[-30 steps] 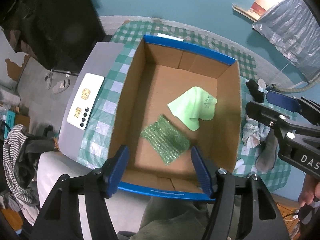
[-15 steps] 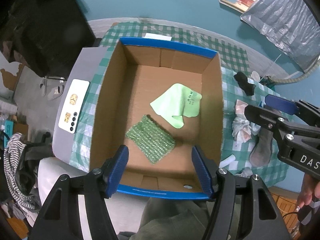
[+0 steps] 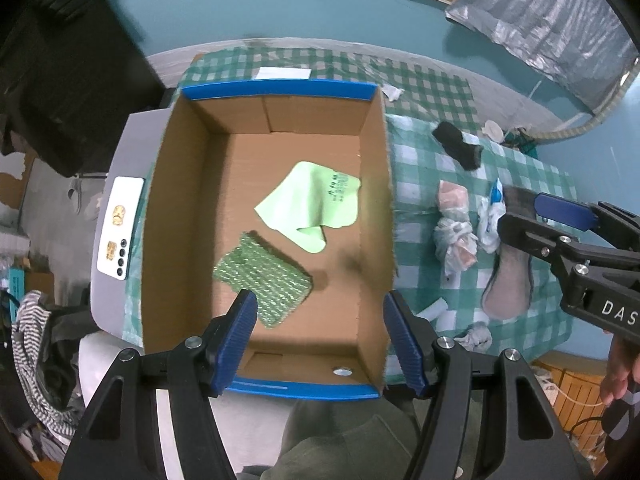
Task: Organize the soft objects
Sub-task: 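Move the right gripper back over the table toward the grey rolled sock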
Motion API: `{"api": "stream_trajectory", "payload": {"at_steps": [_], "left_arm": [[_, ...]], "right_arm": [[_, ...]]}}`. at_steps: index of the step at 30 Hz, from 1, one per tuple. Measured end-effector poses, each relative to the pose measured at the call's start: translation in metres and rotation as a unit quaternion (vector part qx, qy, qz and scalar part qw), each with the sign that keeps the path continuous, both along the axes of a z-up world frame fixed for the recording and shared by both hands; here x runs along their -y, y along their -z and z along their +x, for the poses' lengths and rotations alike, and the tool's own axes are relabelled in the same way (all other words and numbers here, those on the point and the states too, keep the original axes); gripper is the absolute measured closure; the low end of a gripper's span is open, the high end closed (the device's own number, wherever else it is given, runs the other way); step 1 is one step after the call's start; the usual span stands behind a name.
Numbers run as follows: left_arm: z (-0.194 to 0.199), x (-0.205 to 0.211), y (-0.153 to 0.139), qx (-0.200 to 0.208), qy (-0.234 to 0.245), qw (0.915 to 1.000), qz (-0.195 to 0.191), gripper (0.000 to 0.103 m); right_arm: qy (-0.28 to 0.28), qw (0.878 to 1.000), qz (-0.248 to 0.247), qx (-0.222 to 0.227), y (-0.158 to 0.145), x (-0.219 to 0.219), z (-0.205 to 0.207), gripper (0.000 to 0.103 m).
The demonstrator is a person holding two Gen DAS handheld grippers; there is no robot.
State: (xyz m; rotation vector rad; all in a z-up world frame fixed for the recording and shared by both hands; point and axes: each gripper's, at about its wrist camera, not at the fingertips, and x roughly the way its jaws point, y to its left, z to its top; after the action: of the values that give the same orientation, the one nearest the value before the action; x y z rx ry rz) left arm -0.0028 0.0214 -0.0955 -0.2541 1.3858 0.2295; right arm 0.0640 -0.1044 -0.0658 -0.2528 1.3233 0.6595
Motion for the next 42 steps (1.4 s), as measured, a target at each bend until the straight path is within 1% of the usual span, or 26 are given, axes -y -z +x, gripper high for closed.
{"api": "stream_trajectory", "payload": {"at_steps": [7, 11, 13, 23, 30, 34, 42], "left_arm": [[0.007, 0.023, 0.004, -0.005, 0.03, 0.9995, 0.0, 0.036], [0.011, 0.038, 0.009, -0.01, 0.052, 0.9986, 0.001, 0.032], [0.011, 0.045, 0.011, -0.013, 0.064, 0.9979, 0.002, 0.032], [0.018, 0.082, 0.03, -0.027, 0.134, 0.9906, 0.006, 0.032], [0.019, 0.102, 0.042, -0.027, 0.171, 0.9848, 0.007, 0.032], [0.019, 0.111, 0.049, -0.028, 0.187, 0.9819, 0.007, 0.032], [0.017, 0.129, 0.071, -0.039, 0.204, 0.9782, -0.004, 0.032]], "right_arm": [[0.028, 1.0, -0.01, -0.007, 0.006, 0.035, 0.004, 0.04], [0.041, 0.999, -0.018, -0.012, 0.011, 0.052, 0.004, 0.04], [0.046, 0.999, -0.023, -0.015, 0.015, 0.061, 0.004, 0.04], [0.081, 0.995, -0.041, -0.039, 0.037, 0.094, -0.011, 0.04], [0.105, 0.992, -0.051, -0.057, 0.052, 0.11, -0.024, 0.04], [0.119, 0.989, -0.053, -0.071, 0.065, 0.119, -0.031, 0.04], [0.141, 0.981, -0.063, -0.114, 0.104, 0.134, -0.046, 0.04]]}}
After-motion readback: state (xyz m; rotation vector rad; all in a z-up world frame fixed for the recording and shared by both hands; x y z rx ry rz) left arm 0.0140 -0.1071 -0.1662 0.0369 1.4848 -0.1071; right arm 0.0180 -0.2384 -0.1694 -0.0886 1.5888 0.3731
